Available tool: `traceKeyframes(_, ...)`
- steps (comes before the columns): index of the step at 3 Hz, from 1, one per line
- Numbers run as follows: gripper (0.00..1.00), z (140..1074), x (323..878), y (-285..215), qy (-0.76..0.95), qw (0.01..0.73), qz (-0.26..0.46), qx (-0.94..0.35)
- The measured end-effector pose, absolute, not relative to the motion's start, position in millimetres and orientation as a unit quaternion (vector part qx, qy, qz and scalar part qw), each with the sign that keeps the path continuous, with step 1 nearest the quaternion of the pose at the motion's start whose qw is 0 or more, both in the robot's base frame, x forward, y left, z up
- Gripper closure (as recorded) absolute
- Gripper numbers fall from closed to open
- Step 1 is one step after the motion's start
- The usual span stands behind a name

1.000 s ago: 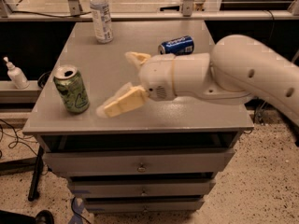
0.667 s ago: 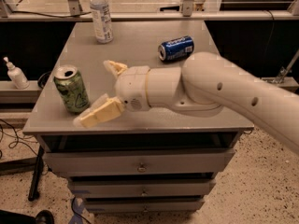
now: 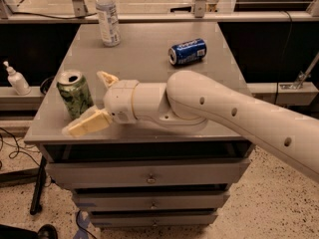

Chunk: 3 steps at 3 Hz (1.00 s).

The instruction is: Knock green can over

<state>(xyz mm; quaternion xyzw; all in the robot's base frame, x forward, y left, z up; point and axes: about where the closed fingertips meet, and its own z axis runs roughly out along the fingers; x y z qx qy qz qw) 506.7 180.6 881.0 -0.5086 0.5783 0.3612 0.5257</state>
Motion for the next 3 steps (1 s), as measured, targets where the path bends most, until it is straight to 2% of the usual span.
traceKeyframes(1, 0.0, 874.4, 521.9, 190.8, 0.593, 0.526, 0.362, -0.491)
traceKeyframes(2, 0.18, 873.5, 533.7, 203.6, 0.606, 0.526, 0.372, -0.467)
traceKeyframes(3, 0.42, 876.2, 540.9, 216.4, 0.614, 0.527, 0.38, -0.449)
